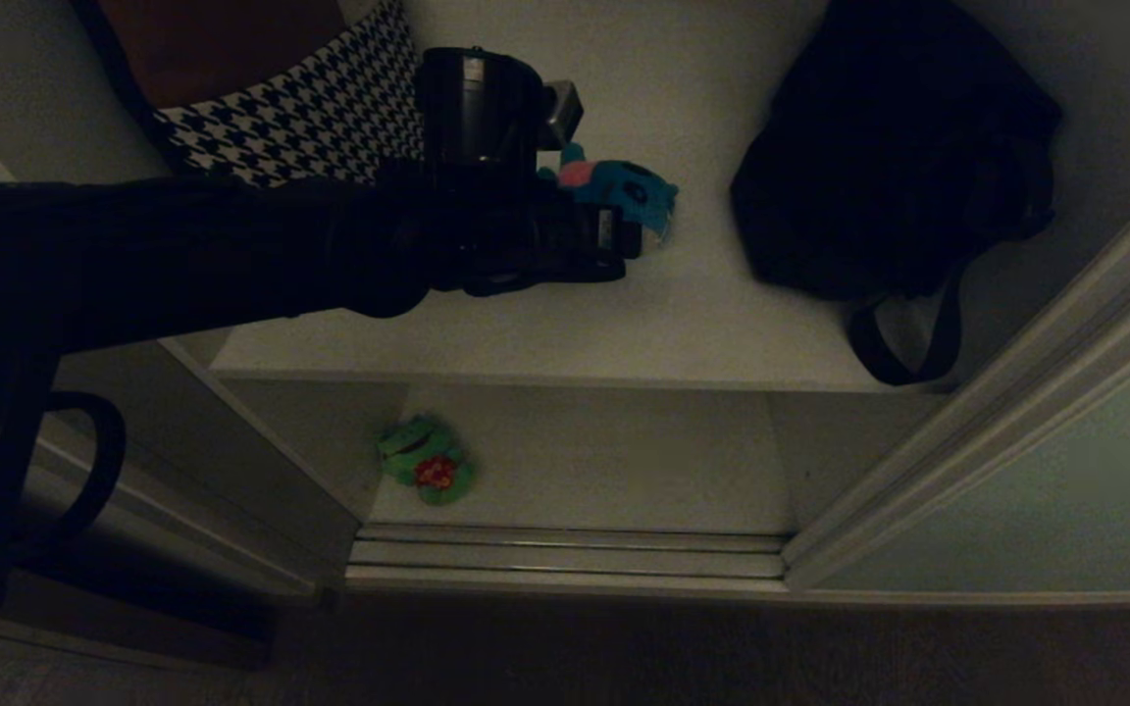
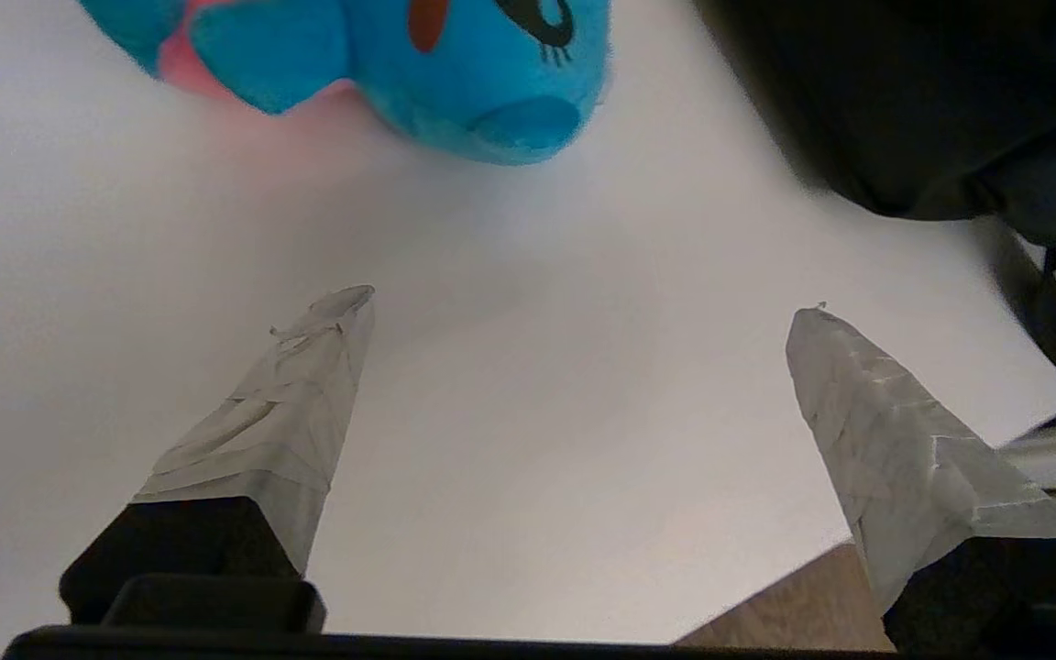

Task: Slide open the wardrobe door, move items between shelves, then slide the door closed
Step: Place the blue doll on the lower shelf

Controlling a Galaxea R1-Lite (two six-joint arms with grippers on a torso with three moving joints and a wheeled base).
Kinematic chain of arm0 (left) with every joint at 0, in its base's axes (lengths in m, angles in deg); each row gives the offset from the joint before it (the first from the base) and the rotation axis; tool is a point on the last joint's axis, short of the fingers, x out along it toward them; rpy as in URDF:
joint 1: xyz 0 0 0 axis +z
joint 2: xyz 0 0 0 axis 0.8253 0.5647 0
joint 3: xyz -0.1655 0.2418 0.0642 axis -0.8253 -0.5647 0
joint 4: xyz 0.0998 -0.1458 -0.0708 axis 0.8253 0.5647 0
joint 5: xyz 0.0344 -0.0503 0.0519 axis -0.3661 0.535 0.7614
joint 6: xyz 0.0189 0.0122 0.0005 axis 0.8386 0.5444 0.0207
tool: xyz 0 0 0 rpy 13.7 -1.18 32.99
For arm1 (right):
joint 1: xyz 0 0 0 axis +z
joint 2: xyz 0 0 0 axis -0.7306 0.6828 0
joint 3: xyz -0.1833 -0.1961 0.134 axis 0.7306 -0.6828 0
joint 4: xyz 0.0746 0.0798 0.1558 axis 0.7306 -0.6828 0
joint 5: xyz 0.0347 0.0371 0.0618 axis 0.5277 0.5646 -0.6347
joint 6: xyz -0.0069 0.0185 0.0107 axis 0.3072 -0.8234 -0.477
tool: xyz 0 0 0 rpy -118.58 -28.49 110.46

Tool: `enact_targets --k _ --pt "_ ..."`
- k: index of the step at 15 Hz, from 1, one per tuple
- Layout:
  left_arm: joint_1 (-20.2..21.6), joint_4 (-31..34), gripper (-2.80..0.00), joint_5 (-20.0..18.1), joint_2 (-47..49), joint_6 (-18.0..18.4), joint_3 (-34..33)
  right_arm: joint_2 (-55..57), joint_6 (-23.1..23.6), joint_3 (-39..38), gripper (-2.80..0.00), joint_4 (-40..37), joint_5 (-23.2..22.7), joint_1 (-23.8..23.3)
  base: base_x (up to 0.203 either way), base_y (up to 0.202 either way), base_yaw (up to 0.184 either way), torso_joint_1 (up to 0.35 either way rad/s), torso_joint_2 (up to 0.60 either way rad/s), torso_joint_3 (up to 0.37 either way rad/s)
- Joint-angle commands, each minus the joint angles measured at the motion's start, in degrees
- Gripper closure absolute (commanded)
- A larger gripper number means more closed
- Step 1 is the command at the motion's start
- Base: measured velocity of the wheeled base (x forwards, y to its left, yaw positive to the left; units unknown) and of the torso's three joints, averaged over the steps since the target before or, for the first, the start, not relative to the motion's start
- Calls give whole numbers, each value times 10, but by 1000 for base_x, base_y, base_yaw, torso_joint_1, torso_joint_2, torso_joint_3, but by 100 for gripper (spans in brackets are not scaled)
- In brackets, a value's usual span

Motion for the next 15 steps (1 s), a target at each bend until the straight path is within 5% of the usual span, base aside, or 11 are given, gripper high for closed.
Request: enact_targets --k 1,10,15 --pt "2 0 -280 4 1 -1 0 0 0 0 0 0 0 0 0 0 0 0 0 0" --pt "0 -2 -280 25 11 -21 0 0 0 0 0 0 0 0 126 0 2 2 2 2" --pt "-3 -20 -280 23 37 -107 9 0 0 0 0 0 0 0 0 0 0 0 0 0"
